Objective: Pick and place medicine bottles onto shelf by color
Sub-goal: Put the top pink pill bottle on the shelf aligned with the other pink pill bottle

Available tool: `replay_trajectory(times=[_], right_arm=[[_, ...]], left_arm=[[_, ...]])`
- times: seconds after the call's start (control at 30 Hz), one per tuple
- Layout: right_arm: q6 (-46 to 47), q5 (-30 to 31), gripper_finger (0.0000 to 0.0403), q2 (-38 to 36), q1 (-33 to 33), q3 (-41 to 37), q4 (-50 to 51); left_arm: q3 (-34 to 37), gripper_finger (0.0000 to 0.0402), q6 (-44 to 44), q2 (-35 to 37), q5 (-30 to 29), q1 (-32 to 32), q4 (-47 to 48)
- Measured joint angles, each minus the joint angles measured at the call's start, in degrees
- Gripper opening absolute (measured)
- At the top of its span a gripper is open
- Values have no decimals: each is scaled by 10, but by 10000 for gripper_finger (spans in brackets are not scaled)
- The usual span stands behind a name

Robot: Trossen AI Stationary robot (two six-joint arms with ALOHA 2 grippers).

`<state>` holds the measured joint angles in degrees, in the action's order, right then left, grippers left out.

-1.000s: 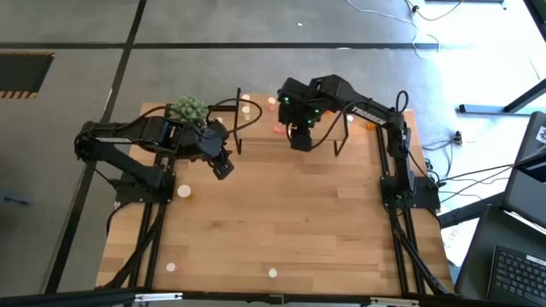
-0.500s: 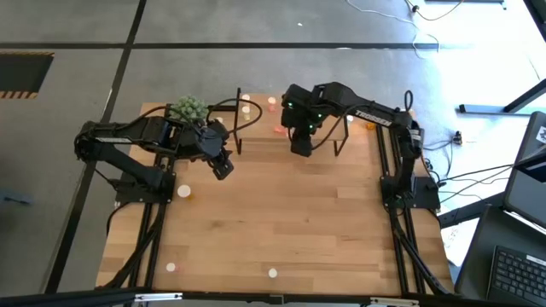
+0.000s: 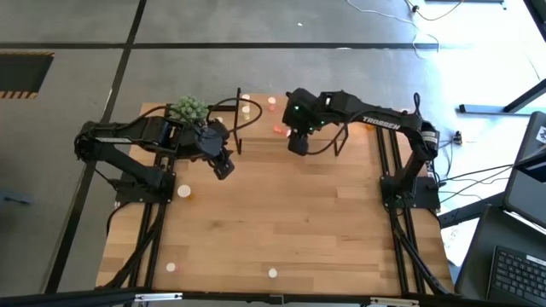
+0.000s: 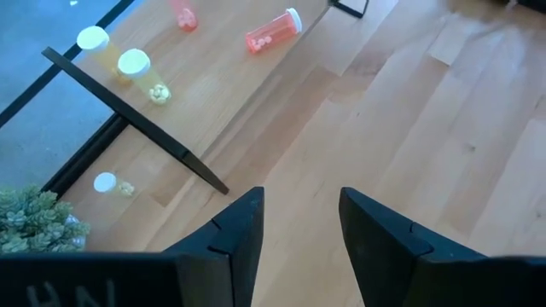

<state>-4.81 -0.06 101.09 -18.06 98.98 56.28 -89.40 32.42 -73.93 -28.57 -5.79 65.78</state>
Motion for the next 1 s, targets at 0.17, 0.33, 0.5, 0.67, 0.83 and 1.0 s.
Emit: replay_trajectory(times=[0.17, 0.33, 0.5, 0.67, 0.83, 1.0], right_arm=[[4, 20, 174, -1, -10, -33, -37], [-1, 20, 175, 0, -13, -64, -81], [-17, 20, 174, 0, -13, -95, -91], [-10, 23, 174, 1, -13, -116, -112], [1, 72, 174, 0, -12, -118, -119], [59, 63, 174, -15, -12, -118, -105]], left_arm=[[0, 149, 0, 0, -6, 9, -5], [0, 149, 0, 0, -6, 22, -5], [0, 149, -1, 0, -7, 32, -8], [0, 149, -34, 0, -8, 38, -13], [0, 149, -61, 0, -8, 38, -38], [0, 149, -61, 0, -8, 48, -47]])
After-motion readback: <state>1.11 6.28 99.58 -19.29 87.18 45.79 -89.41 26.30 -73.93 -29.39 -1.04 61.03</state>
